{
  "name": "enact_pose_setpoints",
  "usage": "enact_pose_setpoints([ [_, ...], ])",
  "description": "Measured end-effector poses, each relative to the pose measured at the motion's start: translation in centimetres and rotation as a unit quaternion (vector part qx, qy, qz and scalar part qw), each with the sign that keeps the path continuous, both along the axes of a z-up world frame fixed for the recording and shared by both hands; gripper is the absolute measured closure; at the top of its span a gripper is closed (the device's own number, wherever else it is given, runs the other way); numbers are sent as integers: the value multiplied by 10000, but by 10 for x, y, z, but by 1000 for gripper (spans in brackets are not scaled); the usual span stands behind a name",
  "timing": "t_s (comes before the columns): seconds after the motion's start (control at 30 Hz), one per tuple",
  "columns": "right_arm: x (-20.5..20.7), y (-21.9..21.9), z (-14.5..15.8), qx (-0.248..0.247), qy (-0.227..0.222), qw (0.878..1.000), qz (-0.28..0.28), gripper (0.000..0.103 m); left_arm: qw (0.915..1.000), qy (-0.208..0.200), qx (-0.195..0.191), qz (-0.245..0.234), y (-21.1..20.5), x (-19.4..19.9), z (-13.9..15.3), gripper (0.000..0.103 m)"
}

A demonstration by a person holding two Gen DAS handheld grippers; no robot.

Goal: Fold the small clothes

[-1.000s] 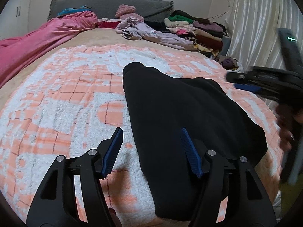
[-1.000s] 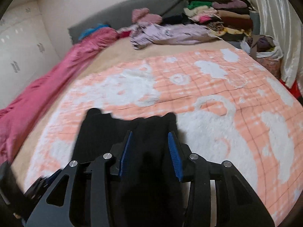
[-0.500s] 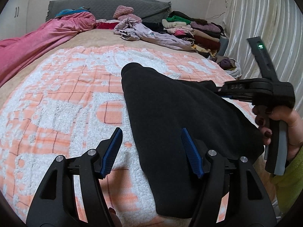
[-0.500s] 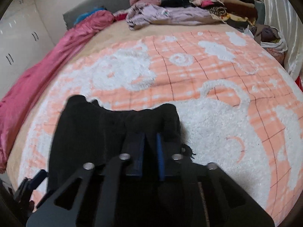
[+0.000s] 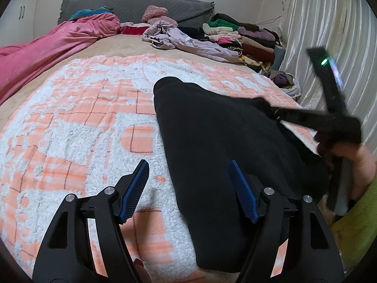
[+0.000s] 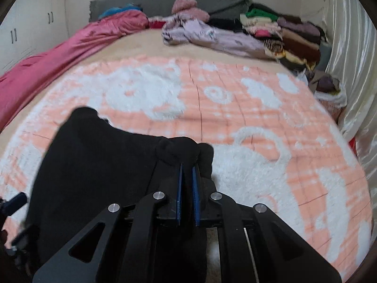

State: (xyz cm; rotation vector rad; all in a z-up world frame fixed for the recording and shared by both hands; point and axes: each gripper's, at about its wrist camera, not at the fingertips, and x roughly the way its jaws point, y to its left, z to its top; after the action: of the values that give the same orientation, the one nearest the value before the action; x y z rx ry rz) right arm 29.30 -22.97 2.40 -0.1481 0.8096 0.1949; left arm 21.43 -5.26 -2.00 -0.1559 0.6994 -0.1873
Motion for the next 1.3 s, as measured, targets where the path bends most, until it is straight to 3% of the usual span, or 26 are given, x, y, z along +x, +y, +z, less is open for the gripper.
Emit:
enact_pose_setpoints([
  [0.23,-1,-2,-5,-24,-69,10000,-39,95,10000,1,18,-10,0,0,0,38],
  [0.4,-14,-9,11,402,-187,9990,-10,91,10000,10,39,-10,0,-2,3,38],
  [0.8,-64,-19,40,773,-530,9953,225,85,9999,-4,85,-113,-6,-7,7,38],
  [1.1,-97,-37,44,1201,-375,9919,197,77,10000,54,-31,-70,-3,-11,9,37],
  [1.3,-97,-42,34,1488,26,9887,190,77,9998,134,-110,-46,1,-12,7,37],
])
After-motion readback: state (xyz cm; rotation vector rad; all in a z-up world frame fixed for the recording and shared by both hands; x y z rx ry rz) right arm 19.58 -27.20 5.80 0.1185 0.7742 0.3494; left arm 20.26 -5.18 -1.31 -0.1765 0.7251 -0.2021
